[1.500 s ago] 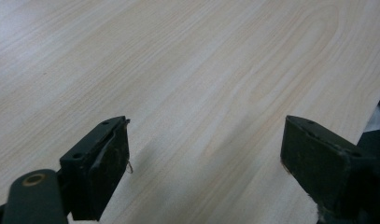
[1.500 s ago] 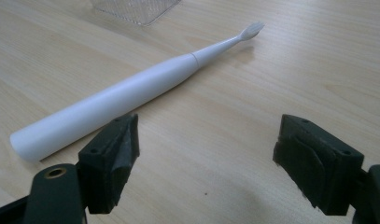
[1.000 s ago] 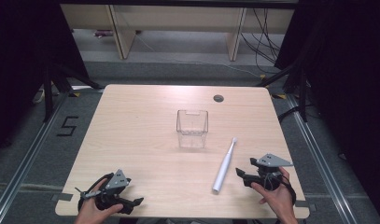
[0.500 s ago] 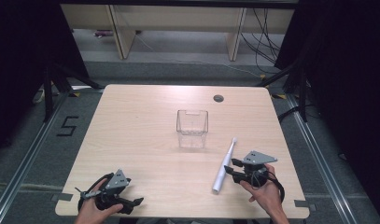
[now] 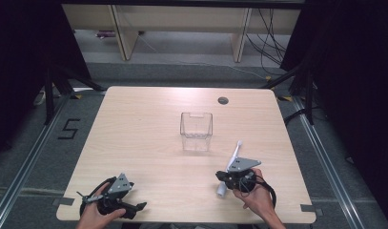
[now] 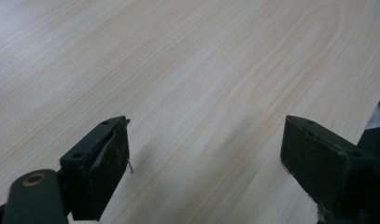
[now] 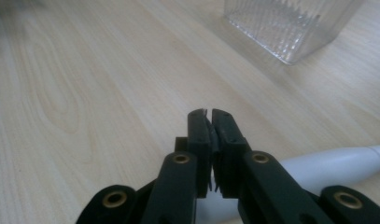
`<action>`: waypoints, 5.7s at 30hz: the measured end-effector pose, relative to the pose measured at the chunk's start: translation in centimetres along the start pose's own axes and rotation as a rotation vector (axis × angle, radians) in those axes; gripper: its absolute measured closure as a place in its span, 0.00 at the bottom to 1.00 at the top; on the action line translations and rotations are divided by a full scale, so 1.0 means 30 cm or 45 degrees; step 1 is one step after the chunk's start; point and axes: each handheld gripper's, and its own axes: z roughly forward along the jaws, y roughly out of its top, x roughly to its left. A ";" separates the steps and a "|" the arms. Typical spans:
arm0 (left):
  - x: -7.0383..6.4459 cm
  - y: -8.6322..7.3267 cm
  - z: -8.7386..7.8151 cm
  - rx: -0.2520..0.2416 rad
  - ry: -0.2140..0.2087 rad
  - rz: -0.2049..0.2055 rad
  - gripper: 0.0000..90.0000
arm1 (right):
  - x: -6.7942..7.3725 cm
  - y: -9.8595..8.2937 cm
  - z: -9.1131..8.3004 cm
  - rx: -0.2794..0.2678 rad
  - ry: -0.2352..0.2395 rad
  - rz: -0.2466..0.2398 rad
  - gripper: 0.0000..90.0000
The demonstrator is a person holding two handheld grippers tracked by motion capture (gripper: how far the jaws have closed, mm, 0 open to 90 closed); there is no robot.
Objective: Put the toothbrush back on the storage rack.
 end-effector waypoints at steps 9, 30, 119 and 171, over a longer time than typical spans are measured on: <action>0.000 0.000 0.000 -0.001 0.000 -0.001 0.17 | 0.019 0.002 0.024 0.055 0.029 -0.026 1.00; -0.002 0.001 -0.001 -0.004 0.000 0.001 0.17 | 0.046 -0.018 0.047 0.151 0.087 -0.044 1.00; 0.000 0.000 0.000 0.003 0.002 -0.001 0.17 | -0.139 -0.242 -0.224 0.185 -0.098 0.277 0.98; 0.004 -0.001 -0.002 0.001 0.006 -0.012 0.17 | -0.256 0.065 -0.030 0.642 -0.189 -0.033 0.50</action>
